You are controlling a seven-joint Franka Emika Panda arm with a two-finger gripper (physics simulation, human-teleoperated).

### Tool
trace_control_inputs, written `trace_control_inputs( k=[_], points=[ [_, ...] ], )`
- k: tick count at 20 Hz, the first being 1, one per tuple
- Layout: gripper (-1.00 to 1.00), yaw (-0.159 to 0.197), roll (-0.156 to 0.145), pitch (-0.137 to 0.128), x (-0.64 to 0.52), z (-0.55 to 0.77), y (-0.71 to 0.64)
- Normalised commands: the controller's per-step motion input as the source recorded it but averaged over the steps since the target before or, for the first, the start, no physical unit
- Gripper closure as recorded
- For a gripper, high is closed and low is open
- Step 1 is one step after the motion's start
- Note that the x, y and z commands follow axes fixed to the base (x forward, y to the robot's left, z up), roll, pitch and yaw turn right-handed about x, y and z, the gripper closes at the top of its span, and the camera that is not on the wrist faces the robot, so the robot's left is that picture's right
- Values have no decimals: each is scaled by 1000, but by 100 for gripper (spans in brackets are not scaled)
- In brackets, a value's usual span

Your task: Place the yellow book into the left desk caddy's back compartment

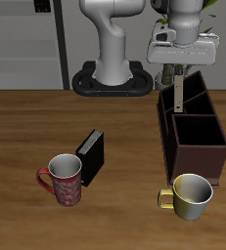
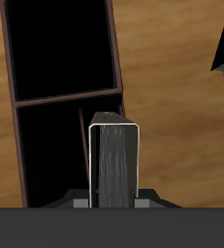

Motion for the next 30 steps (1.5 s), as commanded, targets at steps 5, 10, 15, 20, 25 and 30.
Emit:
trace_control_inputs(
  k=[5,10,15,20,25,30],
  points=[
    [100,-3,26,22,133,-7,152],
    [100,-1,29,28,189,-69,262],
    [100,1,46,41,83,-97,302],
    [100,4,24,30,25,-127,135],
    [100,-20,8,34,28,-87,174],
    [100,16,29,13,112,-50,119]
  ],
)
